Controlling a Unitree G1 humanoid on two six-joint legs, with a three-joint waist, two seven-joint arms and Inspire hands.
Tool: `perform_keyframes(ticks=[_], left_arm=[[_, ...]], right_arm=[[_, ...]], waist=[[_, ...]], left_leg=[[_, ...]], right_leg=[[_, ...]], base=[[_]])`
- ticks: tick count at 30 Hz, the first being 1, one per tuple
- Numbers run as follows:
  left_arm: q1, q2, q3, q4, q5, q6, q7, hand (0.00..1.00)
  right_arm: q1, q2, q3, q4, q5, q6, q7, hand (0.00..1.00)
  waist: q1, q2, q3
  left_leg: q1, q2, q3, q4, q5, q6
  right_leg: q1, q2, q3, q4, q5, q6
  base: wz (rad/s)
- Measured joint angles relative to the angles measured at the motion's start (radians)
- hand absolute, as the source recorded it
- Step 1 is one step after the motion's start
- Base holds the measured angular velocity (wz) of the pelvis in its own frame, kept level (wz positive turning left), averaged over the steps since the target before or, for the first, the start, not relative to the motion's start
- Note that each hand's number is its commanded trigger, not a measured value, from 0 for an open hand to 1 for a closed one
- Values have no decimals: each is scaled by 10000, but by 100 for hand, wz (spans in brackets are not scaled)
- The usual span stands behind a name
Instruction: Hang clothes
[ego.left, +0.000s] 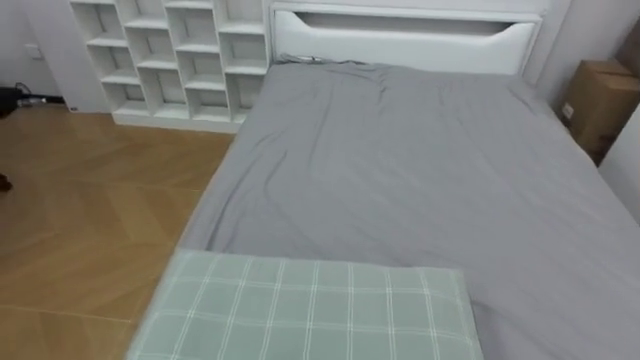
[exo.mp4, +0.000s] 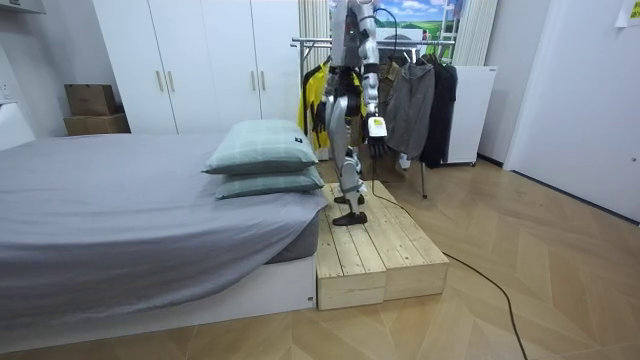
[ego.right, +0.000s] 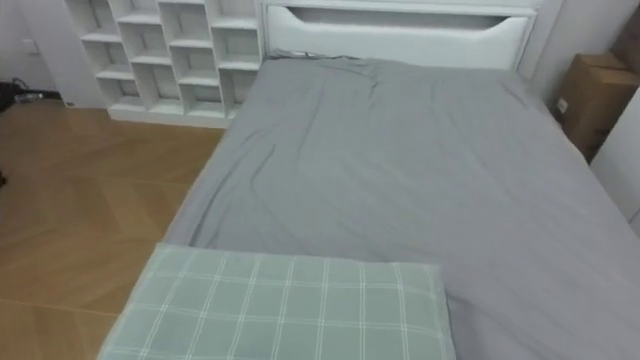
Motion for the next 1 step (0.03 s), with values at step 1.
perform_keyframes(ticks=[1], left_arm=[[-99,-42,-66,-1,5,38,-121,0]], right_arm=[[-6,-11,-7,0,5,0,3,0]], waist=[[-6,21,11]], left_leg=[[-50,-1,5,62,1,-2]], right_leg=[[-36,8,127,1,-2,3]], base=[[-4]])
